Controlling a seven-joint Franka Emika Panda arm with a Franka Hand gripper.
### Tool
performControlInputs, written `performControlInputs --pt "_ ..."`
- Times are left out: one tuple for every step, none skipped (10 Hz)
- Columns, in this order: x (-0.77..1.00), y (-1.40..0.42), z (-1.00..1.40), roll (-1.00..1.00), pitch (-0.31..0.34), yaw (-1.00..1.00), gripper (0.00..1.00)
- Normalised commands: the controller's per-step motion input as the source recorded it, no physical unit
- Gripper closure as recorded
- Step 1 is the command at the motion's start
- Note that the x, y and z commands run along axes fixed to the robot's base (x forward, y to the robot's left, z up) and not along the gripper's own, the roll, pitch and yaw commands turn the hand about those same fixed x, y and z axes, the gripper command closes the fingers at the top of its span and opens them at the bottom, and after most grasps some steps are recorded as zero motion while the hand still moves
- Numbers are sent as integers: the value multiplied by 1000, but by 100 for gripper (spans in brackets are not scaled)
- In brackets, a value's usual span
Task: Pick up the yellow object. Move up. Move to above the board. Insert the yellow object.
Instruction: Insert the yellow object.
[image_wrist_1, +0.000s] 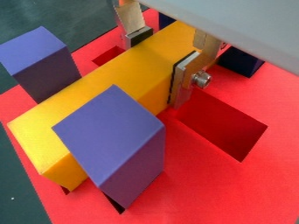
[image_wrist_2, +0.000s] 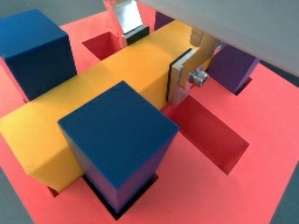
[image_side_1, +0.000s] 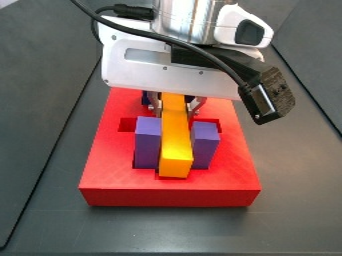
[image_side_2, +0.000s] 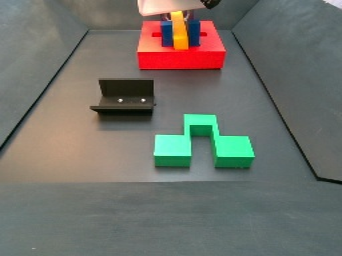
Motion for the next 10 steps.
performControlInputs --pt "69 0 -540 224 33 80 100" --pt "63 6 -466 257 80 3 100" --pt "54 0 -363 159 131 -140 100" --pt "0 0 -306 81 94 -411 100" --pt "0 0 -254 17 67 -391 100" --pt "0 0 -77 0 0 -134 100" --pt "31 0 -137 0 0 -14 100" --pt "66 0 -303 0 -9 0 100" --pt "0 -17 0 13 0 0 100" --pt "0 0 0 0 0 0 100"
